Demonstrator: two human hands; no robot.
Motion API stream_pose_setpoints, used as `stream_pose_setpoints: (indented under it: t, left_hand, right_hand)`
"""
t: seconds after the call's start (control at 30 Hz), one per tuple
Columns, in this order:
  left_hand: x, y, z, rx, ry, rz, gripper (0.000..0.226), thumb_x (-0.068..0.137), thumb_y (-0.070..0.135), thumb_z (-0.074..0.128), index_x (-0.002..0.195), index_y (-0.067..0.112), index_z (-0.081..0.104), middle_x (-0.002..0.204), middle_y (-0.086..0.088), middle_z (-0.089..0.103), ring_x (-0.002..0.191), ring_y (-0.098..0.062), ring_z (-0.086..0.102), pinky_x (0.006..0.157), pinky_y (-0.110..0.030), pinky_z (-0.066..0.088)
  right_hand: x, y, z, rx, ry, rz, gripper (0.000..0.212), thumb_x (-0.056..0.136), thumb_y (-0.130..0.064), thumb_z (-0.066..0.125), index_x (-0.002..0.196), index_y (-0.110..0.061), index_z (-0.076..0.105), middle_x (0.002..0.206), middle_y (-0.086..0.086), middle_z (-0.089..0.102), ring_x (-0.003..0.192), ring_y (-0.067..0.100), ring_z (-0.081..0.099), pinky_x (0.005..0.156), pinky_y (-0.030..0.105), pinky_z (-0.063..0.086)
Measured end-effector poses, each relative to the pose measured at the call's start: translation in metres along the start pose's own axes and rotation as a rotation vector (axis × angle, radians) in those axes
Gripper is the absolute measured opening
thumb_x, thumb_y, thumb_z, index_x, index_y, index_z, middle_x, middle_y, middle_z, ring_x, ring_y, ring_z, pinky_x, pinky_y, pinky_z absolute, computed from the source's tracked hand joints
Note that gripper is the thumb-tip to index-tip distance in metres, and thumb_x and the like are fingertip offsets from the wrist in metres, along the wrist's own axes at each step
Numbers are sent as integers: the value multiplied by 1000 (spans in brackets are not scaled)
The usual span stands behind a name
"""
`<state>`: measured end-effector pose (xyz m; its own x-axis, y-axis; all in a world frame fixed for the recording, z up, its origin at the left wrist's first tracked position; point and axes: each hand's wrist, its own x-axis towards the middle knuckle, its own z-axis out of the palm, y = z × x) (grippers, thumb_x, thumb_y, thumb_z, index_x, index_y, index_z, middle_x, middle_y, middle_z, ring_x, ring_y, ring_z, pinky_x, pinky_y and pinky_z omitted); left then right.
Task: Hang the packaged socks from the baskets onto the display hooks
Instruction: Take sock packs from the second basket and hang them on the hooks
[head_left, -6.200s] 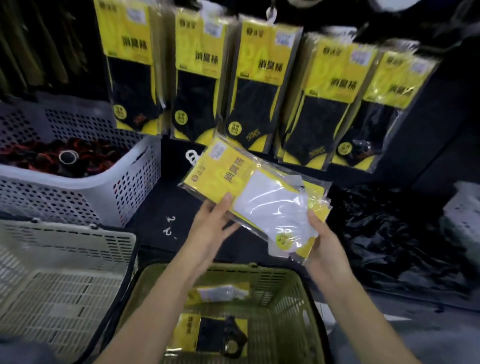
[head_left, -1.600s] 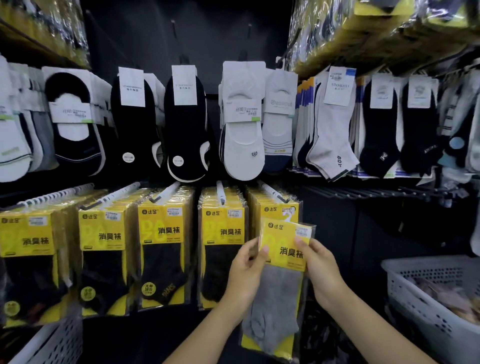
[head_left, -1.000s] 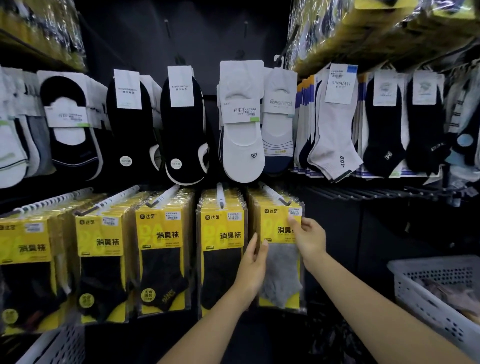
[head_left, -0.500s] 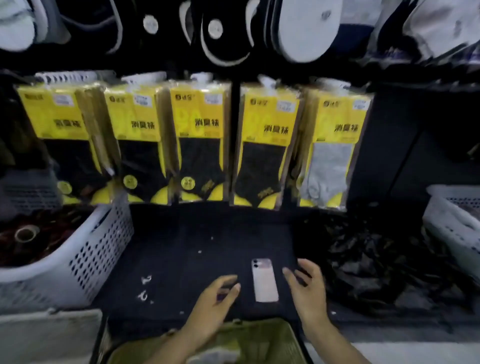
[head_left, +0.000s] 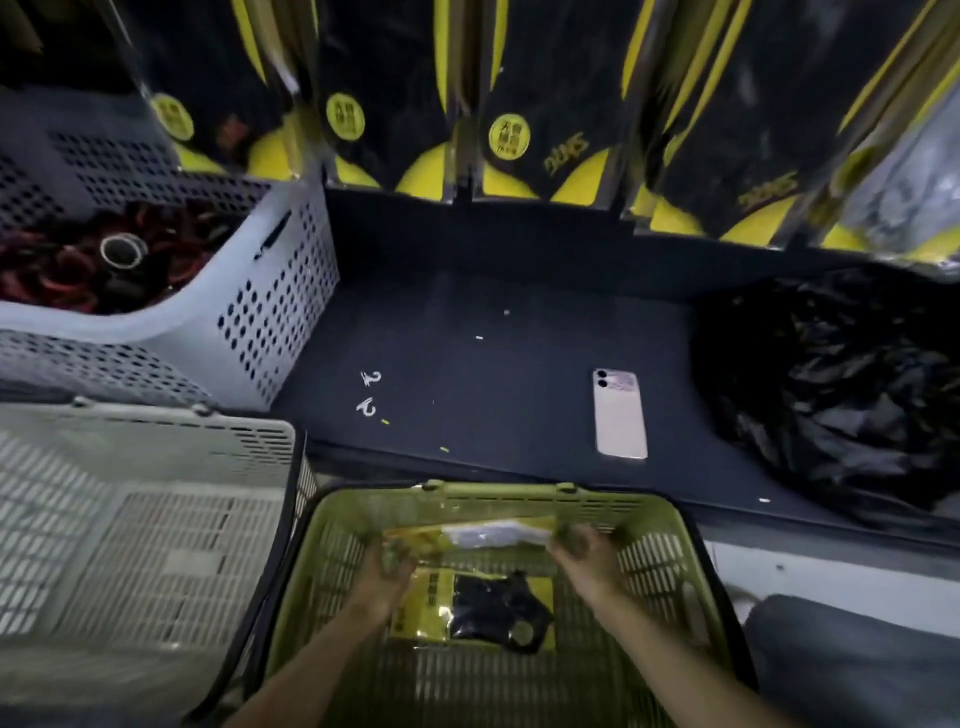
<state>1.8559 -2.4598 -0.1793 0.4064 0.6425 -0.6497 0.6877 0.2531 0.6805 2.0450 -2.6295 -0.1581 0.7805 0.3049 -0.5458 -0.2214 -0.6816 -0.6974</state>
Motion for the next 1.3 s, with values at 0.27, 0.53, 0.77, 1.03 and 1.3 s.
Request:
stream_pose_setpoints:
  t: [0.27, 0.53, 0.77, 1.03, 1.3]
  left_hand:
    - [19, 12, 13, -41, -30, -54, 51, 88, 1, 62, 134, 4, 39, 139, -16, 47, 119, -27, 52, 92, -27, 44]
    - [0, 16, 8, 423, -265, 226, 22, 83, 15, 71, 104, 7, 69, 104, -3, 67, 99, -14, 60, 73, -10, 44]
    - [2, 0, -2, 42, -82, 172, 17, 86, 2, 65, 76, -10, 60, 61, 4, 53, 62, -4, 51, 54, -15, 39]
    - [19, -69, 15, 365, -152, -41, 74, 86, 32, 67, 142, -1, 30, 142, -20, 41, 130, -29, 43, 108, -34, 32]
    - [26, -83, 28, 208, -98, 87, 47, 83, 11, 70, 126, 9, 51, 117, -13, 61, 106, -32, 59, 94, -44, 48]
  right_hand:
    - [-1, 7, 39, -53, -124, 1, 47, 81, 2, 69, 125, -2, 52, 131, 15, 54, 123, 28, 50, 103, 35, 42]
    - [-9, 10, 20, -681, -136, -191, 25, 89, -12, 59, 108, -22, 70, 112, -2, 70, 104, 14, 63, 87, 24, 48]
    - [-5, 17, 12, -473, -129, -232, 27, 82, -22, 73, 108, -17, 70, 105, 1, 73, 101, 18, 66, 85, 28, 51]
    - [3, 108, 32, -214, -234, 272, 81, 82, -19, 74, 147, -3, 28, 151, 17, 33, 137, 29, 36, 110, 35, 33]
    - [4, 120, 58, 10, -211, 395, 81, 80, -20, 76, 147, -12, 30, 141, 14, 47, 124, 30, 49, 95, 33, 43]
